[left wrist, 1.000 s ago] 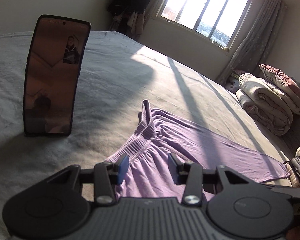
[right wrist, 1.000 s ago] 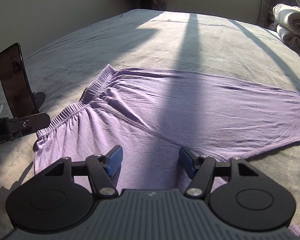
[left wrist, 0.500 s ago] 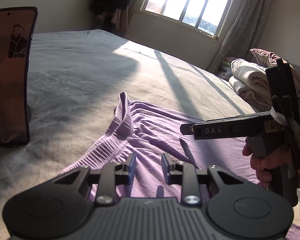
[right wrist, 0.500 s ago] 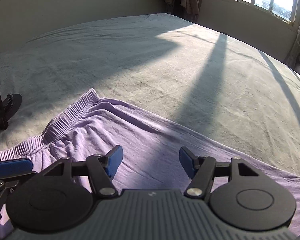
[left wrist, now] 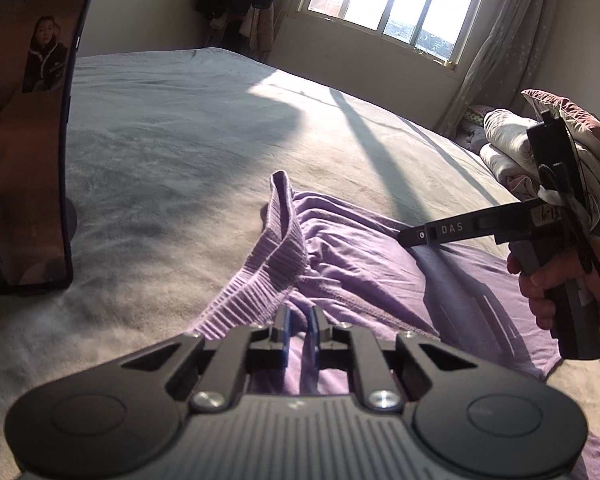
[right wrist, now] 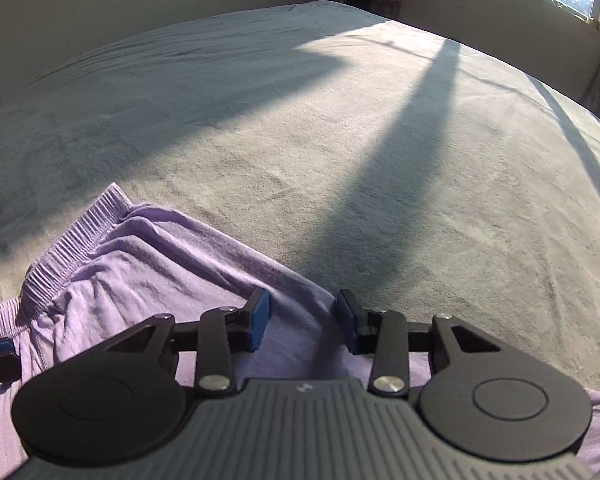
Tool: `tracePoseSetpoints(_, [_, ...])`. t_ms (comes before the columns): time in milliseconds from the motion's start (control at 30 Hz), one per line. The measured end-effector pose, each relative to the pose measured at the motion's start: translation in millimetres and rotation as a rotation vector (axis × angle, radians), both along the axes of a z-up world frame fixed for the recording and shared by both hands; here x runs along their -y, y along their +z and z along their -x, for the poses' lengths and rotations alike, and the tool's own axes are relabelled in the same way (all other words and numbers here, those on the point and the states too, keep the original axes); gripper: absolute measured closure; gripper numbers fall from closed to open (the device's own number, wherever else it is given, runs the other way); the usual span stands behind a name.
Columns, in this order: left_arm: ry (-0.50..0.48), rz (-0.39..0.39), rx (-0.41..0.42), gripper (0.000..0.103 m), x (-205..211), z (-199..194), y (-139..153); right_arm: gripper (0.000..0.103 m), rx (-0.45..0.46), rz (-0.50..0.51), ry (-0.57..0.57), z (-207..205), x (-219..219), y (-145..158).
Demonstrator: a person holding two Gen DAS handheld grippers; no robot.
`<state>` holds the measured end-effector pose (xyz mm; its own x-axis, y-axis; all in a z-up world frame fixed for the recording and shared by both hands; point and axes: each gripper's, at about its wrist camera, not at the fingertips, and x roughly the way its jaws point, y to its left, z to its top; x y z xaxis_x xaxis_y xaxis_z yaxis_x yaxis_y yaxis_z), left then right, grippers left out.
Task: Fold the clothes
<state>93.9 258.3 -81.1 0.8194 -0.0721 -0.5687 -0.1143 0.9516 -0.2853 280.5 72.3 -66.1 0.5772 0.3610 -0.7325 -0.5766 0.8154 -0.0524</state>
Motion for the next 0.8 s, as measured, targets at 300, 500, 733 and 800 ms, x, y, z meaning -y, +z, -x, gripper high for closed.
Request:
tracePoseSetpoints(300, [-0.006, 0.034, -0.012, 0.098, -10.3, -1.3, -2.5, 0.100, 0.033, 0.039, -0.007, 26.9, -2.8, 31.1])
tracePoseSetpoints(500, [0.002, 0.112, -0.032, 0.099, -20.5, -3.2, -4.1, 0.100, 0.057, 0.040, 0.004, 63.1, 0.5, 69.5])
tracePoseSetpoints(733, [0.005, 0.120, -0.037, 0.100, -21.5, -4.5, -4.3, 0.103, 0.053, -0.008, 0.046, 116.3, 7.0, 112.3])
tracePoseSetpoints(800, [0.008, 0.132, -0.039, 0.100, -22.9, -4.8, -4.5, 0.102, 0.048, -0.031, 0.072, 134.2, 7.4, 122.4])
